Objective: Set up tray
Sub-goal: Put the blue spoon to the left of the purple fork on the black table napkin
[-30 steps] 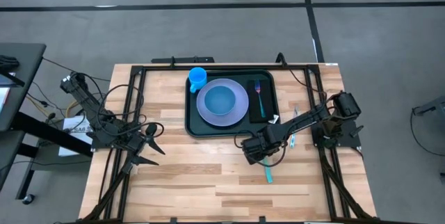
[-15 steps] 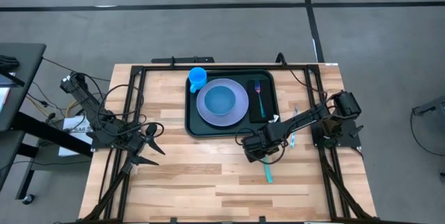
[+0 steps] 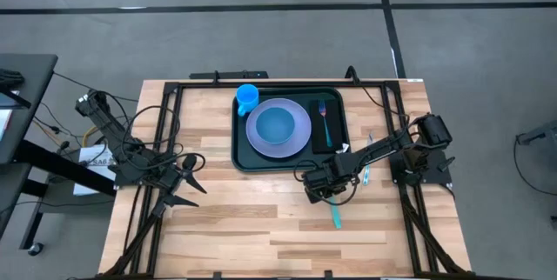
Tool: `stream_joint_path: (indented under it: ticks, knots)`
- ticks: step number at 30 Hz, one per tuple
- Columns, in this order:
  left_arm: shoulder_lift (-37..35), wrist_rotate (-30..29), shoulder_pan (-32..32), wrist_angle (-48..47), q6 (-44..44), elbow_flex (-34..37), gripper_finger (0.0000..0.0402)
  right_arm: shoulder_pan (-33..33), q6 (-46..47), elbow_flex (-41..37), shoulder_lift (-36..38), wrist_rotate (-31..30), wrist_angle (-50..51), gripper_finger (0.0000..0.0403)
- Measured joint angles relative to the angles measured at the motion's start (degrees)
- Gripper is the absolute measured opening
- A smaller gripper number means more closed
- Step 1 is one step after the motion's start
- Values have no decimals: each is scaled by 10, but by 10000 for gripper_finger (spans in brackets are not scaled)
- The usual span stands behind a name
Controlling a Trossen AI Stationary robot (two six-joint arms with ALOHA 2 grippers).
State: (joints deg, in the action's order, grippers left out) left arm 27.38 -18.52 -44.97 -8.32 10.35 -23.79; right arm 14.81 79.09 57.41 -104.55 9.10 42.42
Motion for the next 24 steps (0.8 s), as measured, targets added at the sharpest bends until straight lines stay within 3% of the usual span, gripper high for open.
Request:
stream_joint_path:
  ticks: [8,16,24]
  knots:
    - [0,0,0,0,1,0,180,0,-7,4,-1,0,2,21]
    - [0,0,0,0,3,0,180,-15,-32,30,-4,6,24,33]
    - [0,3,0,3,5,5,180,-35,-63,62,-6,-2,65,13]
